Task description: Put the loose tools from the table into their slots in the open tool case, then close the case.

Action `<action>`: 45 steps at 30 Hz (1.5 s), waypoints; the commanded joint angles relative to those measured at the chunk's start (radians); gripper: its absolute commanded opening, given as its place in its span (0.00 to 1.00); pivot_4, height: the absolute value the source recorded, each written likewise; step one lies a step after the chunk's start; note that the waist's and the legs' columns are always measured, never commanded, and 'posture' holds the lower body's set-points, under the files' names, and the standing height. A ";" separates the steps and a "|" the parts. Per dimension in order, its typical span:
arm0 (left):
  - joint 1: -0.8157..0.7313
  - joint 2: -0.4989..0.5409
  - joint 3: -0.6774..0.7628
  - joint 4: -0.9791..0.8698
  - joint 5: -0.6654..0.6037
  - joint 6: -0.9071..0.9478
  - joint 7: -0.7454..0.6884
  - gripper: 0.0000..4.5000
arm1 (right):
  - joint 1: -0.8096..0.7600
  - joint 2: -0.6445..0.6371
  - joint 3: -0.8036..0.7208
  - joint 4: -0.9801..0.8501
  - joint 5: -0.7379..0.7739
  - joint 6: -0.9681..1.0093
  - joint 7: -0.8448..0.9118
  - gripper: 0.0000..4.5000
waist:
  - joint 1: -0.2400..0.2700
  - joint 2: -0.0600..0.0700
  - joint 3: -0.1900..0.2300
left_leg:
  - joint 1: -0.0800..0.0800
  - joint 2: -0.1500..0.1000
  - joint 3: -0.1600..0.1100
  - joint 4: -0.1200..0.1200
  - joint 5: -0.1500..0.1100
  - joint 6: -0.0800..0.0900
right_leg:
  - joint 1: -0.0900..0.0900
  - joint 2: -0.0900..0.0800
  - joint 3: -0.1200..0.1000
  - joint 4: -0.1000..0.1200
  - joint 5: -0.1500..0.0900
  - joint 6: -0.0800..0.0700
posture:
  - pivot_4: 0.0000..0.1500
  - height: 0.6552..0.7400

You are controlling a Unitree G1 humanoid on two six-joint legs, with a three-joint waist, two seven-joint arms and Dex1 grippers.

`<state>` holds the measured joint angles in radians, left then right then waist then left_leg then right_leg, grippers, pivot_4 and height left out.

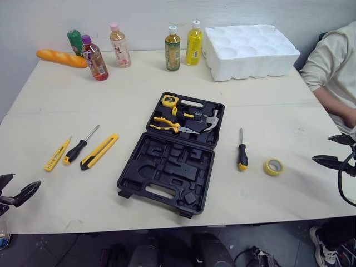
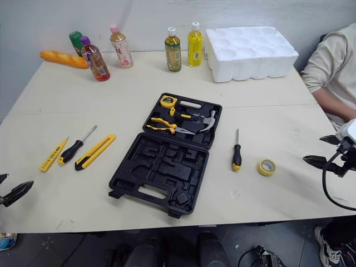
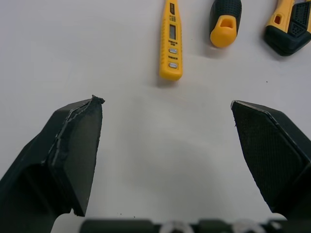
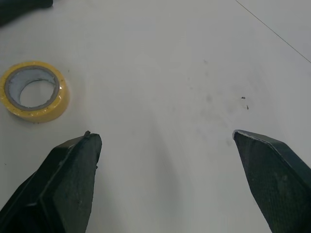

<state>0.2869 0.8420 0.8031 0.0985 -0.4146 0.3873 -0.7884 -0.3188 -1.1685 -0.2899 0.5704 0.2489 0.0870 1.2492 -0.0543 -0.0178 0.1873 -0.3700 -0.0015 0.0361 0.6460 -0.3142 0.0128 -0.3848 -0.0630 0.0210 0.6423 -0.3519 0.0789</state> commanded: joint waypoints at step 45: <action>-1.180 -0.251 -0.898 0.690 0.336 -0.254 -0.119 0.00 | -0.042 0.485 0.423 -0.816 -0.035 0.523 -0.545 0.01 | 0.027 -0.003 -0.001 | -0.022 -0.001 0.000 0.019 0.009 -0.006 | -0.019 0.002 -0.007 0.019 0.001 0.003 | 1.00 1.00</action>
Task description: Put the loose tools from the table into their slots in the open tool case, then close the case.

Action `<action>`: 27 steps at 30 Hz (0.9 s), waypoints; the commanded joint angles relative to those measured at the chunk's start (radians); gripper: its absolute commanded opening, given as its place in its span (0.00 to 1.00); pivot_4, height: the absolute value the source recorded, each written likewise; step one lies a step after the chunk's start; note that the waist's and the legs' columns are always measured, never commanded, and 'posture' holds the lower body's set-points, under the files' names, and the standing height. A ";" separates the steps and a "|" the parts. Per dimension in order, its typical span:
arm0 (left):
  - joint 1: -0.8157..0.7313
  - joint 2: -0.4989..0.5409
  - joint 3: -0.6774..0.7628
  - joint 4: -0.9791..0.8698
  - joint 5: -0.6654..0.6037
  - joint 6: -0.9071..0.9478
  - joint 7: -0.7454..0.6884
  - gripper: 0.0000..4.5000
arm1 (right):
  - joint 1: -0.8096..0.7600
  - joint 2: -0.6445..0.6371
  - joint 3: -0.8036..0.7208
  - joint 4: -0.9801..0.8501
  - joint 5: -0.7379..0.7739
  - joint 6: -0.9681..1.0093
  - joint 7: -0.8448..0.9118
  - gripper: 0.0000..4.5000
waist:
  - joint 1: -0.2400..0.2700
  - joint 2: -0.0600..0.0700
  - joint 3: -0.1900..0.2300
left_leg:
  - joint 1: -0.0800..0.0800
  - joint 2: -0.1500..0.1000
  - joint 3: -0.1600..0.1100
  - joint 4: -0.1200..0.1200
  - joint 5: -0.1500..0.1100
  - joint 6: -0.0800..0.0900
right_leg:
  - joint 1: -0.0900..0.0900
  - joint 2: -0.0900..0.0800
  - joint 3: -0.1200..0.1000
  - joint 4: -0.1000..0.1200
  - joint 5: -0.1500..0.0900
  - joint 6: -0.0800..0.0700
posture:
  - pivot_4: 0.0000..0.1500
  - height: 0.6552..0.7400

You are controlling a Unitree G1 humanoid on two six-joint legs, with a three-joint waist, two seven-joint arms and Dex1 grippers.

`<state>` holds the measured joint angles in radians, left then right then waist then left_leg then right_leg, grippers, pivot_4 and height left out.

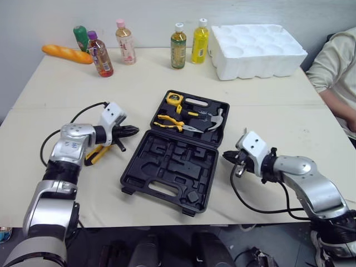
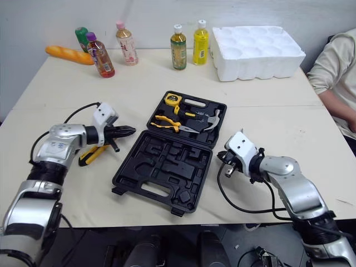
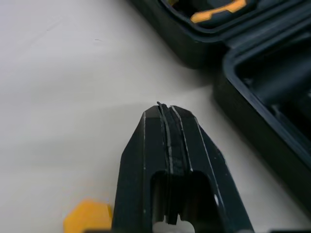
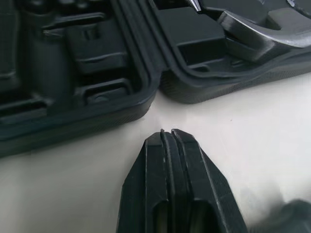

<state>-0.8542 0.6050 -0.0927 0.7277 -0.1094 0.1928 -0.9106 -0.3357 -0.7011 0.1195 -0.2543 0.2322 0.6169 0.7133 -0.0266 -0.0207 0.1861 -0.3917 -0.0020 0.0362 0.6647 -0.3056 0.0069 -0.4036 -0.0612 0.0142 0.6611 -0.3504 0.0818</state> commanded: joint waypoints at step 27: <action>0.263 -0.021 0.032 -0.530 -0.034 0.235 -0.125 0.00 | -0.162 0.105 0.093 0.076 -0.103 -0.064 0.090 0.01 | -0.004 0.000 0.000 | -0.011 0.001 -0.001 0.010 0.001 -0.001 | -0.011 -0.001 -0.006 0.010 0.000 0.000 | 1.00 1.00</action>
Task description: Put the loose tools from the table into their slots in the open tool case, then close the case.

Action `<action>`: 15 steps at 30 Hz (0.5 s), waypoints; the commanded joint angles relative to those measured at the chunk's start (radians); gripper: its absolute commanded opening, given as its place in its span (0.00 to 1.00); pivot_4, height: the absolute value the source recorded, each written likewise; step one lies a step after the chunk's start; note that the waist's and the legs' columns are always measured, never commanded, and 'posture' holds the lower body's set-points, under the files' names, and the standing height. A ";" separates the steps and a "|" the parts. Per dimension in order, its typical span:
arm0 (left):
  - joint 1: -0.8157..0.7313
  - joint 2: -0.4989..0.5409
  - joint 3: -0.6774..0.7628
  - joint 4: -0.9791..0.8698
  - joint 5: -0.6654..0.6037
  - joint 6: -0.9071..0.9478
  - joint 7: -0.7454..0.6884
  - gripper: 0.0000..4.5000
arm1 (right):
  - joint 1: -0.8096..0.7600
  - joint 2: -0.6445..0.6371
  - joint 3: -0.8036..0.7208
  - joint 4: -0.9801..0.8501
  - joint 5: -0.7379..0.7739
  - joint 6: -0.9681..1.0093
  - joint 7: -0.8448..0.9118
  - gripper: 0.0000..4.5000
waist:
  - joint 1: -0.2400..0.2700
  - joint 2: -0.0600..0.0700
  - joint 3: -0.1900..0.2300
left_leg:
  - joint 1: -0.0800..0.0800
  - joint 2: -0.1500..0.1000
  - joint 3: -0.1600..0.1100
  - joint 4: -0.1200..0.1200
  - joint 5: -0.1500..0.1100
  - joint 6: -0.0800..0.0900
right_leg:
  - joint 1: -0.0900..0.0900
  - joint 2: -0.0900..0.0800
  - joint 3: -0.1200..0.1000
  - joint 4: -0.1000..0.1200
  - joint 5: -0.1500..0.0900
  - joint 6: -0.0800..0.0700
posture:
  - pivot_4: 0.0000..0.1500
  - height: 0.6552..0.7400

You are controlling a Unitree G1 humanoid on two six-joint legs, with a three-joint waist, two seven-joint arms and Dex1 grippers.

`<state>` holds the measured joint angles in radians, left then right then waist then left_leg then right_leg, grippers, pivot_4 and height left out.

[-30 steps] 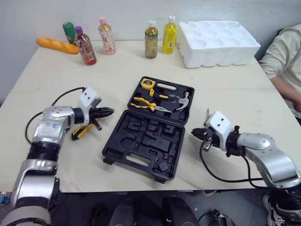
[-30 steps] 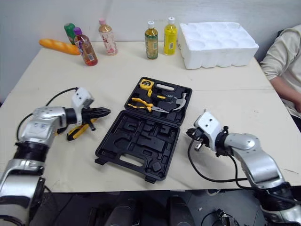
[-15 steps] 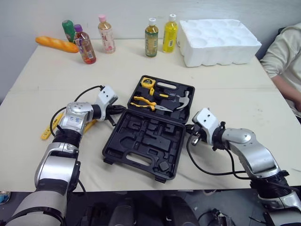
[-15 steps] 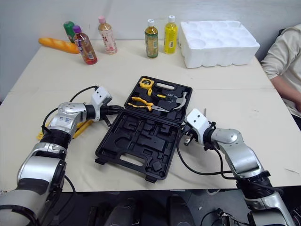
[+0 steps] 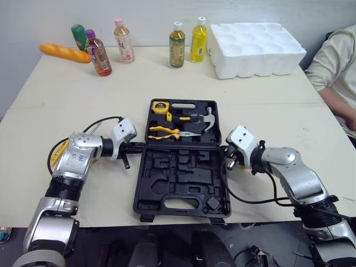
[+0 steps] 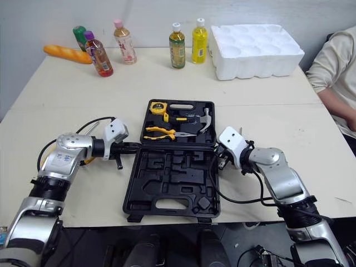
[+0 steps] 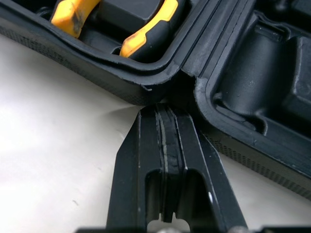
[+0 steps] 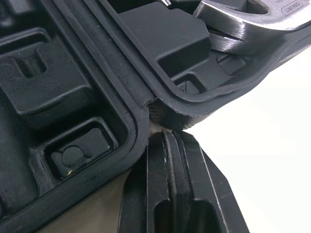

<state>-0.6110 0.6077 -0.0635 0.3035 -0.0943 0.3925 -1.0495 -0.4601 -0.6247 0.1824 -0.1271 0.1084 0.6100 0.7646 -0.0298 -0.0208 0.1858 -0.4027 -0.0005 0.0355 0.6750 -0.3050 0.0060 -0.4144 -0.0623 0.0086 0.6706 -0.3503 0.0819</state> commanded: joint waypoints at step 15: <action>0.346 0.105 0.391 -0.401 -0.268 0.173 0.074 0.00 | 0.099 -0.193 -0.251 -0.166 0.120 0.029 0.147 0.01 | 0.003 0.000 0.000 | 0.000 0.001 -0.001 -0.001 -0.001 0.000 | 0.000 -0.001 -0.001 -0.002 0.000 0.000 | 1.00 1.00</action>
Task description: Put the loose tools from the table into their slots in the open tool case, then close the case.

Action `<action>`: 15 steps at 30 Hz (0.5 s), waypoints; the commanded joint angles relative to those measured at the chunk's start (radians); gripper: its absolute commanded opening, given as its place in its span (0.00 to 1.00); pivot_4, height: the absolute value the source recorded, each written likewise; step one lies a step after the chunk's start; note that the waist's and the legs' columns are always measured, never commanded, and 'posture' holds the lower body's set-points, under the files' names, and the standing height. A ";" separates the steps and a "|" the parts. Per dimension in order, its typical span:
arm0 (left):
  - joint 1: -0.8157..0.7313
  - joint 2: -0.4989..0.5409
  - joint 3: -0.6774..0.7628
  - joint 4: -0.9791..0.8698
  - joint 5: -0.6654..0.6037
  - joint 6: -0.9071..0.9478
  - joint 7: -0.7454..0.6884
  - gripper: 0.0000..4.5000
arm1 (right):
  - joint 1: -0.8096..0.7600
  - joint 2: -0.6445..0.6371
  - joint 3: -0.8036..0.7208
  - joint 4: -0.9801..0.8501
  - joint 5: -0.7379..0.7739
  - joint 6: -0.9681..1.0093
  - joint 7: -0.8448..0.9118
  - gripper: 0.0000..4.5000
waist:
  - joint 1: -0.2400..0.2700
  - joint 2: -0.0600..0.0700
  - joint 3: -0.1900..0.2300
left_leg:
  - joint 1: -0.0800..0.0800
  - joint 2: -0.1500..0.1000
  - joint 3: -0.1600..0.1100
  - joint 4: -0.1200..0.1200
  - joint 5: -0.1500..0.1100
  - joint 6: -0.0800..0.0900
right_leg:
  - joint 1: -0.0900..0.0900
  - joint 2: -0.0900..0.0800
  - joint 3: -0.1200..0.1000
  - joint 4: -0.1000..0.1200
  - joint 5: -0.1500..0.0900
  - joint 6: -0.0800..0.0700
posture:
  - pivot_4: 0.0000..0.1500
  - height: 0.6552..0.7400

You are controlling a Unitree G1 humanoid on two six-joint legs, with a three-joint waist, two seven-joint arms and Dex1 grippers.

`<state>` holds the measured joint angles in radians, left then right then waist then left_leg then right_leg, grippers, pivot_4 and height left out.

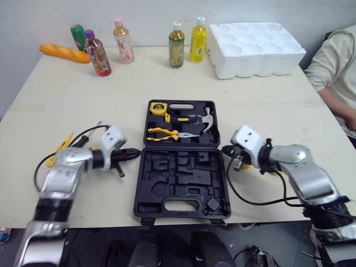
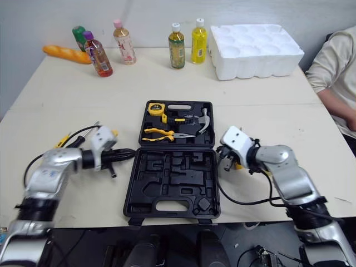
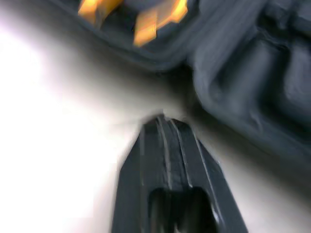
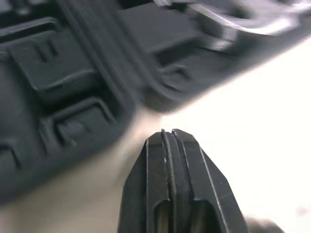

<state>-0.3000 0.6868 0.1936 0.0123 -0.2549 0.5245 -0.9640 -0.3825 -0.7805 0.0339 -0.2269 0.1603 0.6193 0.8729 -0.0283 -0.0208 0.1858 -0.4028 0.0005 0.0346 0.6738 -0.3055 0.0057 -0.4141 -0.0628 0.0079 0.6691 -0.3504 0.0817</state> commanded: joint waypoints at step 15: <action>0.593 0.254 0.799 0.308 -0.157 -0.089 -0.040 1.00 | 0.435 -0.369 -0.686 0.334 0.189 -0.125 0.367 0.99 | -0.001 -0.001 0.000 | 0.041 0.000 0.000 -0.024 -0.009 0.008 | 0.039 -0.005 -0.002 -0.024 -0.003 -0.005 | 1.00 1.00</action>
<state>0.2849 0.9048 0.9399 0.2270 -0.4412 0.5136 -1.0152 0.0555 -1.1181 -0.5963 0.0313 0.3720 0.5589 1.2296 -0.0289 -0.0217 0.1855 -0.3617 0.0001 0.0346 0.6488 -0.3146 0.0140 -0.3760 -0.0681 0.0059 0.6445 -0.3533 0.0763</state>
